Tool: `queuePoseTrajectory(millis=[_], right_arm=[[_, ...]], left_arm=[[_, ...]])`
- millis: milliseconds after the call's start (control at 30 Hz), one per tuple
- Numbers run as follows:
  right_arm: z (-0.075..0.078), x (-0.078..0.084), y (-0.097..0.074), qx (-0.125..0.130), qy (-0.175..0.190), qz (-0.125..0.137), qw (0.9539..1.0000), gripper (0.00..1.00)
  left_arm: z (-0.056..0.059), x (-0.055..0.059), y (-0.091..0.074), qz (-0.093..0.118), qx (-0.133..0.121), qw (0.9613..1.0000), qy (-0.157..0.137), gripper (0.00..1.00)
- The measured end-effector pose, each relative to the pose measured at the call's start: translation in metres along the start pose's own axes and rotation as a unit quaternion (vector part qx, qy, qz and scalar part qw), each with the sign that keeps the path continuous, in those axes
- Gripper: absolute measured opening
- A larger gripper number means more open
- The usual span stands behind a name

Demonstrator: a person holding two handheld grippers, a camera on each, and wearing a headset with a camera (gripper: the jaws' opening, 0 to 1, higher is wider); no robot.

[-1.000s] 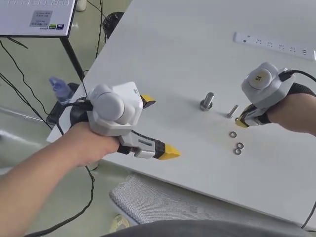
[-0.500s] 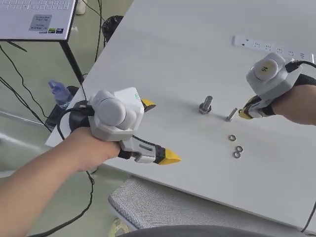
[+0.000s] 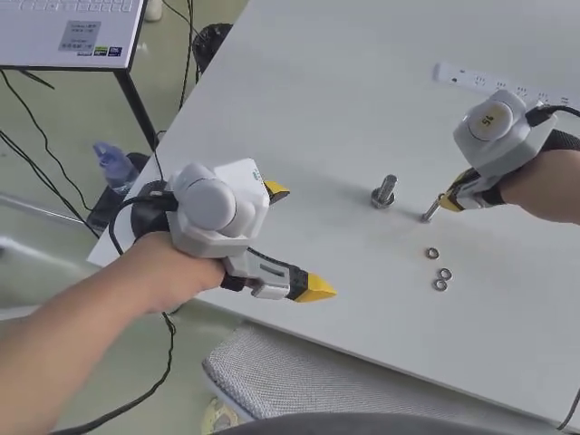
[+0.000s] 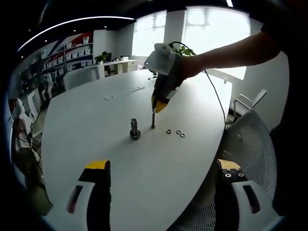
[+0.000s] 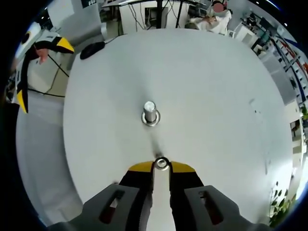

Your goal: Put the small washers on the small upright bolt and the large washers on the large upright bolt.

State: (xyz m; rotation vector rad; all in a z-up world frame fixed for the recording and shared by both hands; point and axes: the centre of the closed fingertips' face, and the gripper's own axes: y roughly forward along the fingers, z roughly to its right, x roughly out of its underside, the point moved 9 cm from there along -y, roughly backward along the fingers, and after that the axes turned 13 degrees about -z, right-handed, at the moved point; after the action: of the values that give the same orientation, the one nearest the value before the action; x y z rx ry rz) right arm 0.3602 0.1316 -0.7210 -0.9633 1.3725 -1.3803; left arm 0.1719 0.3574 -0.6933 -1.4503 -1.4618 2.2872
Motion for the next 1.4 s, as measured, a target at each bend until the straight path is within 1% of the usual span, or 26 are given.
queuePoseTrajectory(millis=[67,233,500,767,967,1200,1400], right_arm=[[0.003,-0.001,0.003,-0.002,0.002,0.001,1.0000,0.12],[0.002,-0.002,0.005,-0.003,0.000,-0.003,1.0000,0.12],[0.001,-0.003,0.007,-0.009,0.002,-0.006,0.9999,0.12],[0.002,-0.004,0.011,-0.011,0.001,-0.010,0.9999,0.12],[0.000,-0.004,0.012,-0.010,0.000,-0.013,0.9999,0.12],[-0.002,-0.003,0.015,-0.009,-0.003,-0.013,0.9999,0.12],[-0.003,-0.002,0.022,-0.012,-0.004,-0.019,0.9997,0.12]], left_arm=[[0.000,0.000,0.001,-0.001,0.001,1.0000,-0.001,0.90],[0.000,0.000,0.002,0.001,0.002,1.0000,-0.002,0.93],[-0.005,-0.001,0.004,0.004,0.005,1.0000,-0.006,0.96],[-0.006,0.000,0.006,0.001,0.009,0.9999,-0.006,0.95],[-0.010,0.002,0.006,0.001,0.009,0.9999,-0.010,0.94],[-0.009,0.004,0.008,-0.001,0.009,0.9999,-0.012,0.93],[-0.008,0.005,0.009,-0.003,0.011,0.9998,-0.014,0.92]])
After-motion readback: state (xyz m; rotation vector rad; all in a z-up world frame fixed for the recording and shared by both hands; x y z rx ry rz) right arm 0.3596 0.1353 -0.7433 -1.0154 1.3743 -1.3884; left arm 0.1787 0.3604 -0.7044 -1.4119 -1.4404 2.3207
